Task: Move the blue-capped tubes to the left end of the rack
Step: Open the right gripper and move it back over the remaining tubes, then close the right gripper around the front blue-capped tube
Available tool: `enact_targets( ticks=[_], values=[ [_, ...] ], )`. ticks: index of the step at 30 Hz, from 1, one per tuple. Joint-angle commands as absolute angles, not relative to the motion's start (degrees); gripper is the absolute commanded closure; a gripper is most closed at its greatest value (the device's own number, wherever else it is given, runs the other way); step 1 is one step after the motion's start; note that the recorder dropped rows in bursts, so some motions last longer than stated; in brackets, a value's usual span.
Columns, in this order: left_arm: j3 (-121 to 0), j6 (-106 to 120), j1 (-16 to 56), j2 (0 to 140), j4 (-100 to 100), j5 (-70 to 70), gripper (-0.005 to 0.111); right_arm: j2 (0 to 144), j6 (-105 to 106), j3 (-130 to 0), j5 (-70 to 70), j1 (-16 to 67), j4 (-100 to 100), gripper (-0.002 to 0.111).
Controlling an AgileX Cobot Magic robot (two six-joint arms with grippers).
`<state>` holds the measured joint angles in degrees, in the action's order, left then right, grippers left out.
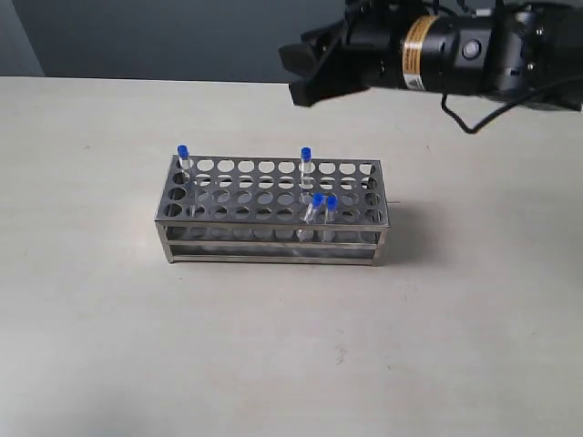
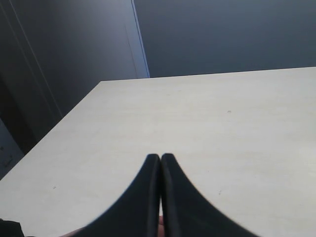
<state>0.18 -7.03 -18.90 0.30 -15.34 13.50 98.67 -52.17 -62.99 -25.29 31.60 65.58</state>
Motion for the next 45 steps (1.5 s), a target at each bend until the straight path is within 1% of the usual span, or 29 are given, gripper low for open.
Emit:
enact_targets(
  ticks=[1,14,24,33,34,36,39,45],
  values=[
    [0.0,-7.1,-18.7,0.0,-15.5,13.4,0.106,100.4,-50.6,-57.2,-28.0,30.3,66.1,0.073],
    [0.0,-7.1,-18.7,0.0,-15.5,13.4,0.106,109.2,-44.3,-57.0,-29.3,30.3,58.8,0.072],
    [0.0,-7.1,-18.7,0.0,-15.5,13.4,0.106,111.0,-38.3,-57.0,-29.1,30.3,52.3,0.072],
    [0.0,-7.1,-18.7,0.0,-15.5,13.4,0.106,112.9,-37.7,-57.0,-29.0,30.3,52.5,0.073],
    [0.0,-7.1,-18.7,0.0,-15.5,13.4,0.106,112.9,-37.7,-57.0,-28.8,30.3,52.4,0.075],
    [0.0,-7.1,-18.7,0.0,-15.5,13.4,0.106,112.9,-37.7,-57.0,-28.8,30.3,51.9,0.084],
    [0.0,-7.1,-18.7,0.0,-15.5,13.4,0.106,112.9,-37.7,-57.0,-29.1,30.3,51.9,0.108],
    [0.0,-7.1,-18.7,0.0,-15.5,13.4,0.106,109.6,-37.9,-57.0,-29.1,30.3,52.6,0.109]
  ],
)
